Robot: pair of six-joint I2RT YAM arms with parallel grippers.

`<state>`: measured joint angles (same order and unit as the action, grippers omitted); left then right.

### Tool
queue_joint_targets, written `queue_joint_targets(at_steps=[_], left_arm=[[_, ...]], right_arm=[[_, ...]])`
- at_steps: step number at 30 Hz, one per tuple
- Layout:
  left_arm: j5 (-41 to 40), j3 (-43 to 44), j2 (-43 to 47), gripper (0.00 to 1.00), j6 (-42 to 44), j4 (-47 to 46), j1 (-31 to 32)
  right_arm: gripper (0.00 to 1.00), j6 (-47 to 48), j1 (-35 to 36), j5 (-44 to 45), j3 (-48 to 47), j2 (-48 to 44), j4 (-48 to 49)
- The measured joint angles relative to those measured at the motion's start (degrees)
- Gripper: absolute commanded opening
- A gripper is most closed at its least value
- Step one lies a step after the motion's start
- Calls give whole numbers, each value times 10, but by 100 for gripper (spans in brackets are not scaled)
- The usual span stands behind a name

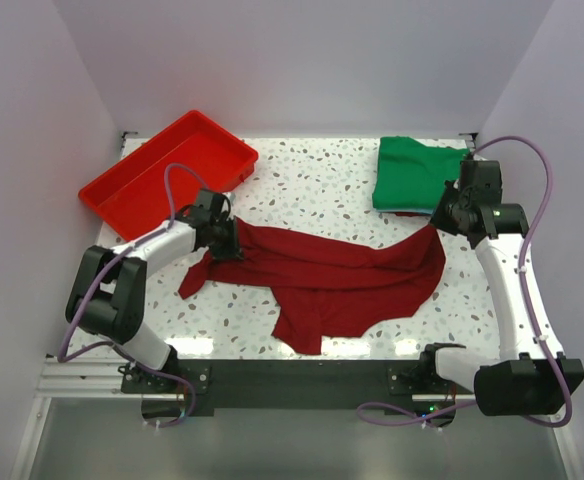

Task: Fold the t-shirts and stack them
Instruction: Flatten the tshirt out

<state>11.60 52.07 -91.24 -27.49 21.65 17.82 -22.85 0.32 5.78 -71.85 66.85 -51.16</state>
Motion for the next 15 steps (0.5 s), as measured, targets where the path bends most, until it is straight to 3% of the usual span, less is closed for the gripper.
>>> queue_joint_targets(at_steps=[8, 15], left_arm=[[-8, 2, 8, 0, 0, 2, 1], [-20, 24, 70, 0, -7, 11, 2]], right_arm=[[0, 0, 0, -8, 0, 1, 0], [0, -1, 0, -11, -2, 5, 0]])
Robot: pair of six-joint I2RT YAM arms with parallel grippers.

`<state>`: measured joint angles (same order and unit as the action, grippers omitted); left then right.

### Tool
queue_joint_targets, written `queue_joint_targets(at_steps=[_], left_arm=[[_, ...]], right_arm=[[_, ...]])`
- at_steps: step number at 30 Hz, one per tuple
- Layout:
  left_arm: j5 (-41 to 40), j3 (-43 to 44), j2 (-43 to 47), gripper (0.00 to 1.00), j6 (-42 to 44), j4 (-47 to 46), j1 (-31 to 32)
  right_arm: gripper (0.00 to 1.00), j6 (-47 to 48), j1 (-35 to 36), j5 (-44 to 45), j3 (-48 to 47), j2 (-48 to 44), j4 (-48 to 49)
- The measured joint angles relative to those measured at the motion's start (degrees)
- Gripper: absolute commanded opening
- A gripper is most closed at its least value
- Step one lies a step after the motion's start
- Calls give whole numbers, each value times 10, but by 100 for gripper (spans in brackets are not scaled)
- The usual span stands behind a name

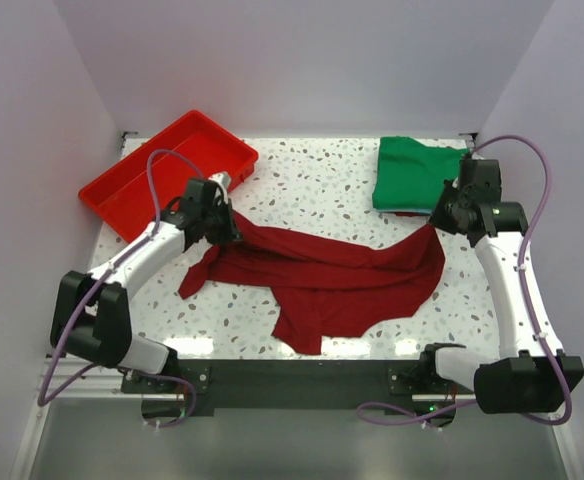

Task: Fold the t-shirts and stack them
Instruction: Flatten the tshirt out

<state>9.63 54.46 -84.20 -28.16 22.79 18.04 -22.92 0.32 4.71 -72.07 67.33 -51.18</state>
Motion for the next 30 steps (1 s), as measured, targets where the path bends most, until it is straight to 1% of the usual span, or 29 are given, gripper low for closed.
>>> queue_joint_targets(at_steps=[5, 9, 14, 18, 25, 30], left_arm=[[-13, 32, 42, 0, -4, 11, 0], [-27, 54, 59, 0, -4, 33, 0], [-51, 102, 62, 0, 0, 66, -4], [-61, 184, 59, 0, 8, 96, -23], [-86, 368, 47, 0, 17, 112, -64], [-113, 453, 58, 0, 17, 112, -99]], right_arm=[[0, 0, 0, -3, -6, 5, 0], [0, 0, 0, -10, -20, 11, -2], [0, -2, 0, -14, -69, 17, -15], [0, -3, 0, -14, -149, 38, -24], [0, -7, 0, -15, -338, 102, -50], [0, -15, 0, -20, -468, 136, -58]])
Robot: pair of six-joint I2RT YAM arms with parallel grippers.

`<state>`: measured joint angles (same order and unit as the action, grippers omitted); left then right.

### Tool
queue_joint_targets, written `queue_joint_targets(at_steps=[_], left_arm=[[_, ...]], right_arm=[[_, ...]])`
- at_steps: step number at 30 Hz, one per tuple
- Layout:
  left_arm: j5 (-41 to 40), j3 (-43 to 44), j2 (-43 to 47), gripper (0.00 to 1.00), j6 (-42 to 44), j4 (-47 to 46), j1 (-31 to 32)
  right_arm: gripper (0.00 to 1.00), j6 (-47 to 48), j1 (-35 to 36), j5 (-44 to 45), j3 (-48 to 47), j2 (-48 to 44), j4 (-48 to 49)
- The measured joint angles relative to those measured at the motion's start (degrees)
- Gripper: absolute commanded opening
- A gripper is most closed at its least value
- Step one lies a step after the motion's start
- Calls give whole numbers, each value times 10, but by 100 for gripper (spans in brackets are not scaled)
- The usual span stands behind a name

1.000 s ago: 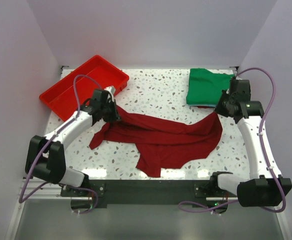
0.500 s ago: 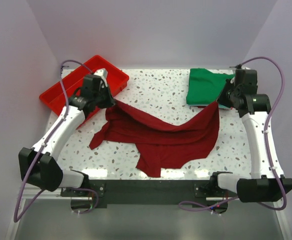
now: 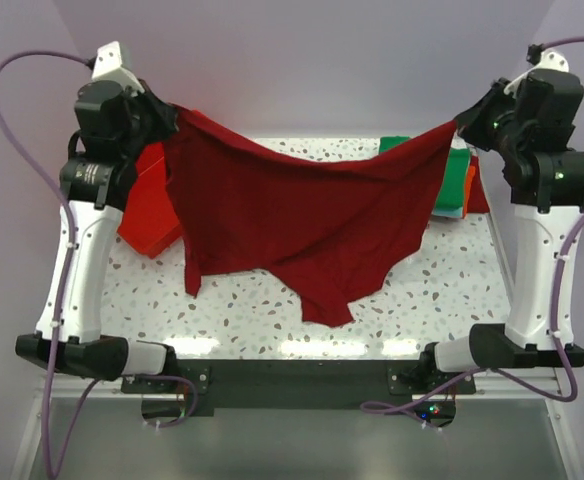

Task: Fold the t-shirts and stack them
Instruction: Flatten the tshirt out

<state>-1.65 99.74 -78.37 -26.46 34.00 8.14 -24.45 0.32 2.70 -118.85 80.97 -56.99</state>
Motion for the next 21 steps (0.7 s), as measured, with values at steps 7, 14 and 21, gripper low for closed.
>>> queue_joint_targets(at_steps=[7, 14, 21], left_arm=[[-63, 31, 92, 0, -10, -6, -4], [-141, 49, 215, 0, -14, -41, -4], [-172, 45, 278, 0, -14, -80, -4]], right_arm=[[0, -5, 0, -17, -90, -31, 23], [0, -4, 0, -24, -189, -60, 60], [0, -16, 0, -36, -230, -81, 122]])
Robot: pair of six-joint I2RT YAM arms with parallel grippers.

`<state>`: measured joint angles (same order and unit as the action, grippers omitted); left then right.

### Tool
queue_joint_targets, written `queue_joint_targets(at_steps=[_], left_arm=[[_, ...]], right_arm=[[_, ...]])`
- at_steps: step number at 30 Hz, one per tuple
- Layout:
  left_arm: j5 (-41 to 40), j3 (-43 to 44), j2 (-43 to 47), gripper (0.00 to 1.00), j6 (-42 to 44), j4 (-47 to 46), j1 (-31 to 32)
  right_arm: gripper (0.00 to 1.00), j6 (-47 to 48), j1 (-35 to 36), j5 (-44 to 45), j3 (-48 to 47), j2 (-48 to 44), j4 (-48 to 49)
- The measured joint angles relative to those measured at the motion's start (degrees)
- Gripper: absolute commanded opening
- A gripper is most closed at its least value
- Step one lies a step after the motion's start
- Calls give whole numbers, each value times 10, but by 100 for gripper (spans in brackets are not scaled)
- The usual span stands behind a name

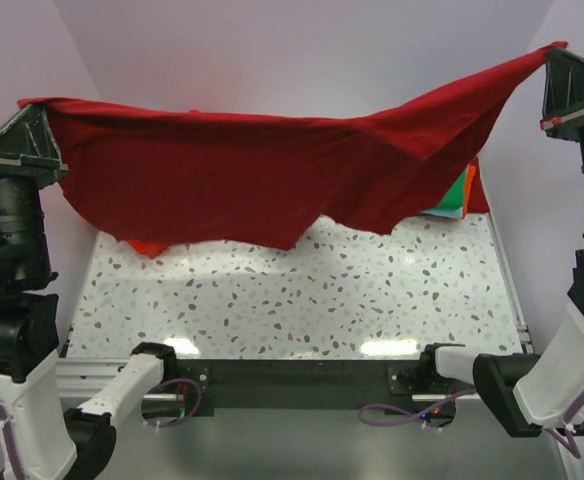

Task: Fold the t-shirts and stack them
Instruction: Flatten the tshirt out

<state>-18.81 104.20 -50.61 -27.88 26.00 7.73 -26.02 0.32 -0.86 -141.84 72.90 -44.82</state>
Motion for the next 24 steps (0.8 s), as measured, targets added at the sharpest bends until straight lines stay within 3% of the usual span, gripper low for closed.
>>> queue_joint_targets(at_steps=[6, 16, 20, 24], left_arm=[[27, -61, -57, 0, -1, -2, 0], [62, -39, -281, 0, 19, 27, -2], [73, -20, -285, 0, 19, 29, -2], [82, -16, -241, 0, 19, 9, -4]], right_arm=[[0, -13, 0, -7, 124, 5, 88], [0, -21, 0, -19, 160, 241, 96], [0, -21, 0, -19, 148, 262, 74], [0, -21, 0, -18, 116, 224, 77]])
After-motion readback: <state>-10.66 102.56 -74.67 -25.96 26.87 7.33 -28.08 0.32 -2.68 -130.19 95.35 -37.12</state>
